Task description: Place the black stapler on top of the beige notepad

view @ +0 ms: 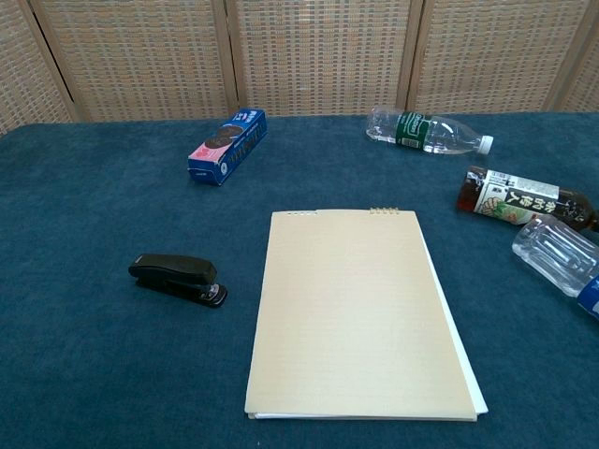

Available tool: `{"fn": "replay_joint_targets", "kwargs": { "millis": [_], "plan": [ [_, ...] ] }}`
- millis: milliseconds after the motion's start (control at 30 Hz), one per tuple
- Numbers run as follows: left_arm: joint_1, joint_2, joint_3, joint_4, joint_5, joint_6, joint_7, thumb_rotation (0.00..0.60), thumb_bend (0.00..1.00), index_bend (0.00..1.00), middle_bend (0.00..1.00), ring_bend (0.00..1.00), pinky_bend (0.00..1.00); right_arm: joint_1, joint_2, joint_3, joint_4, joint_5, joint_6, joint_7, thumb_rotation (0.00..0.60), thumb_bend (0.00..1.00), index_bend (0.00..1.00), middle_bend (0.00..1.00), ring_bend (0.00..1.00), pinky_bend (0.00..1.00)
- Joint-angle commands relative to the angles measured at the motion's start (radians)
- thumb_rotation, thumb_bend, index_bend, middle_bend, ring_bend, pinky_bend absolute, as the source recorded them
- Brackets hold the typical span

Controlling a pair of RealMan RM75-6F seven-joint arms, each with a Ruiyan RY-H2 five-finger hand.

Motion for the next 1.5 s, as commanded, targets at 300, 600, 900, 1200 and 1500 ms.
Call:
{"fn": "replay_joint_targets", "kwargs": {
  "millis": [300, 600, 900, 1200, 1500],
  "plan": [
    [0.0, 0.001, 0.001, -0.003, -0.003, -0.003, 0.0, 0.6, 0.16, 0.0, 0.0, 0.0, 0.0, -0.003, 0.0, 0.0, -0.004, -0.002, 0.007, 0.007, 0.6, 0.15, 0.02, 0.0, 0.0, 0.0],
    [-0.009, -0.001, 0.002, 0.0, -0.014, -0.02, 0.01, 0.6, 0.16, 0.0, 0.0, 0.0, 0.0, -0.004, 0.003, 0.002, -0.007, 0.005, 0.007, 0.006, 0.6, 0.15, 0.03, 0.0, 0.0, 0.0],
    [-0.018, -0.005, 0.009, -0.002, -0.016, -0.039, 0.03, 0.6, 0.16, 0.0, 0.0, 0.0, 0.0, -0.004, 0.003, -0.002, -0.005, 0.0, 0.004, 0.006, 0.6, 0.15, 0.03, 0.0, 0.0, 0.0],
    [-0.088, -0.03, -0.028, -0.005, -0.052, -0.114, 0.087, 0.6, 0.16, 0.07, 0.0, 0.03, 0.13, -0.004, 0.005, -0.001, -0.01, 0.006, 0.0, 0.014, 0.6, 0.15, 0.04, 0.0, 0.0, 0.0],
    [-0.232, -0.088, -0.089, 0.012, -0.142, -0.267, 0.192, 0.6, 0.17, 0.22, 0.1, 0.19, 0.23, -0.002, 0.009, 0.001, -0.011, 0.013, -0.006, 0.025, 0.6, 0.15, 0.04, 0.0, 0.0, 0.0]
  ]
}}
